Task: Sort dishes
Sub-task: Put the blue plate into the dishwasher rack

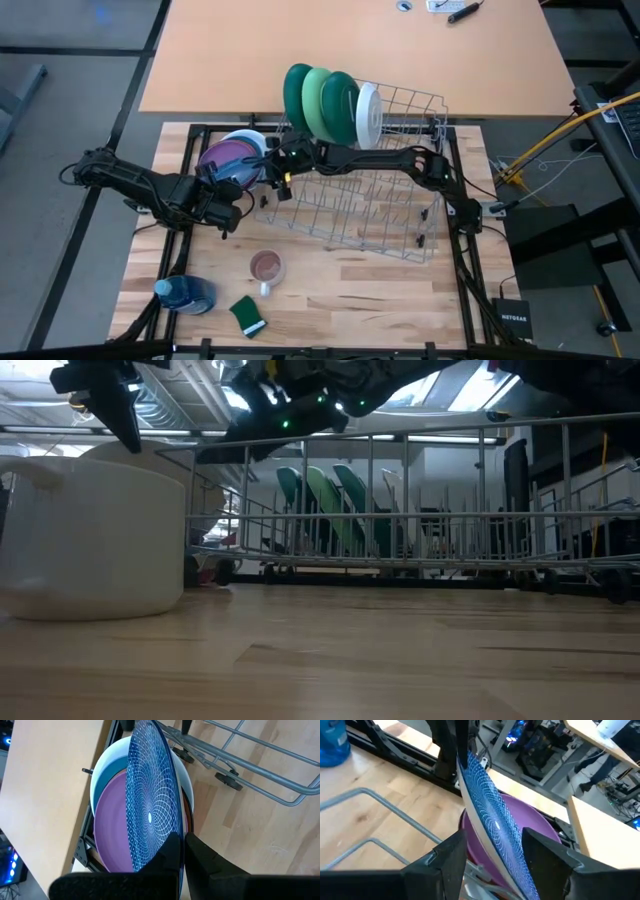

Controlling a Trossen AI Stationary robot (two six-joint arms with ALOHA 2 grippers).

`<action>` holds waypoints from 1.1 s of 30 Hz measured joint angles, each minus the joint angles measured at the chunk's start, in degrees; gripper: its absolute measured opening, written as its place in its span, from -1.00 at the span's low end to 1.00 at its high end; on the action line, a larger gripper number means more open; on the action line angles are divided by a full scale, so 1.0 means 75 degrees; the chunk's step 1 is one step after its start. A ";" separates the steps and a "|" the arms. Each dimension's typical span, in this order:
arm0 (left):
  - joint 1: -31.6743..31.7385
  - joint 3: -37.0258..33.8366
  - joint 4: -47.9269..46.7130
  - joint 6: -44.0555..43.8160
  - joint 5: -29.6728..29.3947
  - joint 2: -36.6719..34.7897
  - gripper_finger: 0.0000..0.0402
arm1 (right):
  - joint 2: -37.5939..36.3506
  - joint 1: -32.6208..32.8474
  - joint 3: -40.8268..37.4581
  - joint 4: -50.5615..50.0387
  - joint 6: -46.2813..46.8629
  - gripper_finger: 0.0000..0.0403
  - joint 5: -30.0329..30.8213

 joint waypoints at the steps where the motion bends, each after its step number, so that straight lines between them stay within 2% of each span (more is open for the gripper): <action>1: 0.0003 -0.0003 0.0005 0.0000 0.0000 0.0000 -1.00 | 0.0031 -0.0002 0.0000 -0.0019 -0.0001 -0.03 0.0001; 11: 0.0002 -0.0003 0.0042 0.0000 0.0000 0.0000 -1.00 | 0.0171 -0.0002 -0.0006 0.0241 0.0008 -0.05 -0.0066; 22: 0.0003 -0.0003 0.0279 0.0166 -0.0015 0.0000 -1.00 | 0.0174 -0.0002 -0.0006 0.0260 0.0160 -0.39 -0.0078; 33: 0.0003 -0.0003 0.0419 0.0447 -0.0026 -0.0003 -1.00 | 0.0174 -0.0005 -0.0006 0.0174 0.0283 -0.61 -0.0094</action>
